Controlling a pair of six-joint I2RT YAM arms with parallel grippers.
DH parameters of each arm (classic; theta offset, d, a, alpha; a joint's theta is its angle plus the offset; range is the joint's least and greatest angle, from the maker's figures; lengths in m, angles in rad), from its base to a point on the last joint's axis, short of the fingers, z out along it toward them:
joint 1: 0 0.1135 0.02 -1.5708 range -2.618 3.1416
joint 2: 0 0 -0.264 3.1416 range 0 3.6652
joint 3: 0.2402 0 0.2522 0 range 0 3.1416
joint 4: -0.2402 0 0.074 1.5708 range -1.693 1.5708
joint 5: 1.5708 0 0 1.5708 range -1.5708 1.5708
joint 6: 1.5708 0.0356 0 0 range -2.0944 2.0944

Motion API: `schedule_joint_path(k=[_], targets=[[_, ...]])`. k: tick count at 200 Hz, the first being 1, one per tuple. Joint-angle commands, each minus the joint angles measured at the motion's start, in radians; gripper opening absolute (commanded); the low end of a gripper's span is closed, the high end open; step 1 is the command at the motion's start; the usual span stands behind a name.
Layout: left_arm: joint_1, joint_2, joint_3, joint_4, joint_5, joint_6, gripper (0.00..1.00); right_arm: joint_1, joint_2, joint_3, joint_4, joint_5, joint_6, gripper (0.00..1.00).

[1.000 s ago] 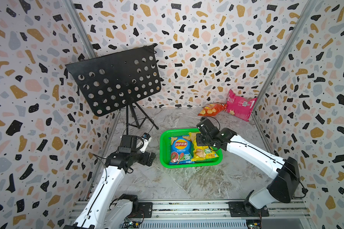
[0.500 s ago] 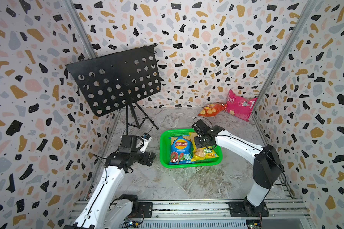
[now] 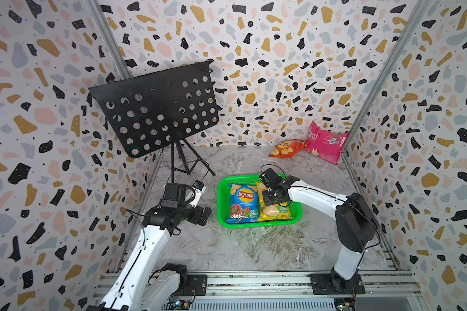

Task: Put the potato chips into the basket
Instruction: Place the potato chip in the basket.

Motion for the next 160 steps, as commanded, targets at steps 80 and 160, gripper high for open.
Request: schedule_joint_path(k=[80,160], targets=[[0.004,-0.013,-0.011,0.0,0.002,0.011,1.0,-0.002,-0.089,0.143,-0.172,-0.173,-0.031,0.51],[0.004,-0.01,-0.011,0.001,0.001,0.011,1.0,0.058,0.076,0.203,-0.105,-0.296,-0.027,0.48]])
